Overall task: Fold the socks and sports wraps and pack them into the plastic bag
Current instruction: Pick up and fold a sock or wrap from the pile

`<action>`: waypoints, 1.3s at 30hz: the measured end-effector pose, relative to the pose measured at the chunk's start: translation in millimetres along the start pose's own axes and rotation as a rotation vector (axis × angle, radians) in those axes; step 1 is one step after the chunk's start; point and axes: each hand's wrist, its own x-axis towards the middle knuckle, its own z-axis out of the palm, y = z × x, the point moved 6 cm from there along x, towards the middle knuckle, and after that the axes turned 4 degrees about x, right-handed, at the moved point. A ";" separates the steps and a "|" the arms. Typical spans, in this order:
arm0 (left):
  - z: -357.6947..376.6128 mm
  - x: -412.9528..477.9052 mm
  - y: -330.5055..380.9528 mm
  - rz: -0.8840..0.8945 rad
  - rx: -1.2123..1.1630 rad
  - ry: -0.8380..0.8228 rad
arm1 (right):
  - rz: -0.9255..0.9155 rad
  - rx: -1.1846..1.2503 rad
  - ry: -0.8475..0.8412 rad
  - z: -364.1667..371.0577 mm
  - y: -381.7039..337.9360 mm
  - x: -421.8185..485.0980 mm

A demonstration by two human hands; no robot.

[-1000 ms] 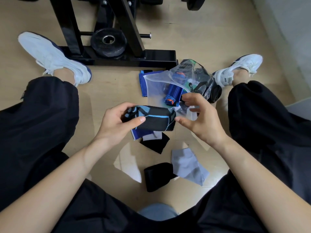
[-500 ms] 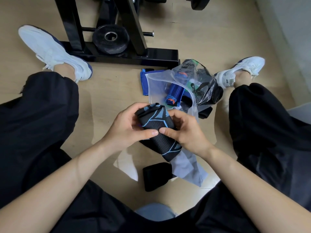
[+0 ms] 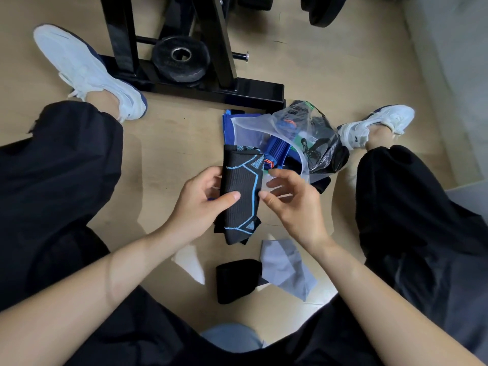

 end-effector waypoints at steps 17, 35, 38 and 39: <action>-9.8 42.4 19.8 0.130 0.366 0.060 | -0.262 -0.662 -0.124 -47.4 -8.3 89.4; 92.0 107.7 6.5 0.595 0.823 0.273 | -0.155 -0.191 0.038 -91.8 -5.0 102.9; 101.7 116.2 5.4 0.708 1.009 0.321 | -0.166 -0.188 0.037 -90.7 -5.1 98.4; 105.5 121.4 6.5 0.714 1.044 0.327 | -0.170 -0.192 0.037 -89.9 -5.4 95.8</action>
